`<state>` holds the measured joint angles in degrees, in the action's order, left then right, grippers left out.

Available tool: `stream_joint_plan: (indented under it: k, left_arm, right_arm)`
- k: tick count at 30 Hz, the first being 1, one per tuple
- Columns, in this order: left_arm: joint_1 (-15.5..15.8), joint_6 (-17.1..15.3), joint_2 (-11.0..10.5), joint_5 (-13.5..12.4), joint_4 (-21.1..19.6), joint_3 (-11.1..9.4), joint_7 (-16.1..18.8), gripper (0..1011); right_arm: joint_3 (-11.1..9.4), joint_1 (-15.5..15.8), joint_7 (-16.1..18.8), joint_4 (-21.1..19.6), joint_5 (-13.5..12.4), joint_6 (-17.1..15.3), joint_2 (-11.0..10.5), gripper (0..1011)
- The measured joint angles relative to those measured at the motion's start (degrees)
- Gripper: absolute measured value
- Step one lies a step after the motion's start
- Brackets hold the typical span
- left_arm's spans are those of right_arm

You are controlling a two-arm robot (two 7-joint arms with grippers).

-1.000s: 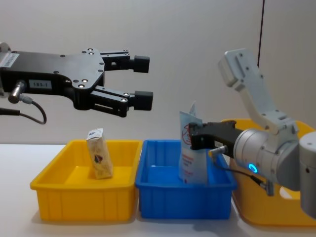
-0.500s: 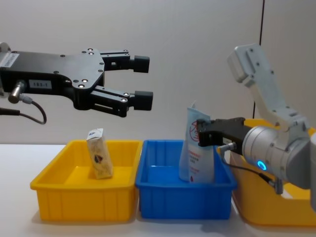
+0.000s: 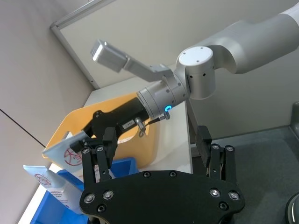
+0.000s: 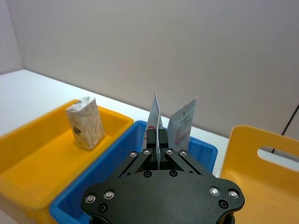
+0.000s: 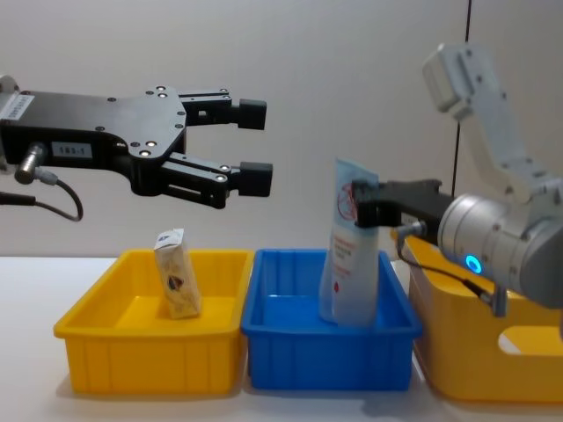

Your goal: Bimanual collaborative sorting of washing and personal care products

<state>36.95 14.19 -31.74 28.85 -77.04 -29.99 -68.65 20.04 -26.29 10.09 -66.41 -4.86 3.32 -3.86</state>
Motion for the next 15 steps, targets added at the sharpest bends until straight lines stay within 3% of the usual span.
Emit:
stream_joint_plan:
  k: [15]
  left_arm:
    - [0.0, 0.0, 0.0, 0.0, 0.0, 0.0, 0.0, 1001]
  right_arm:
    - [-1.3, 0.0, 3.9, -6.8, -3.1, 0.7, -0.6, 0]
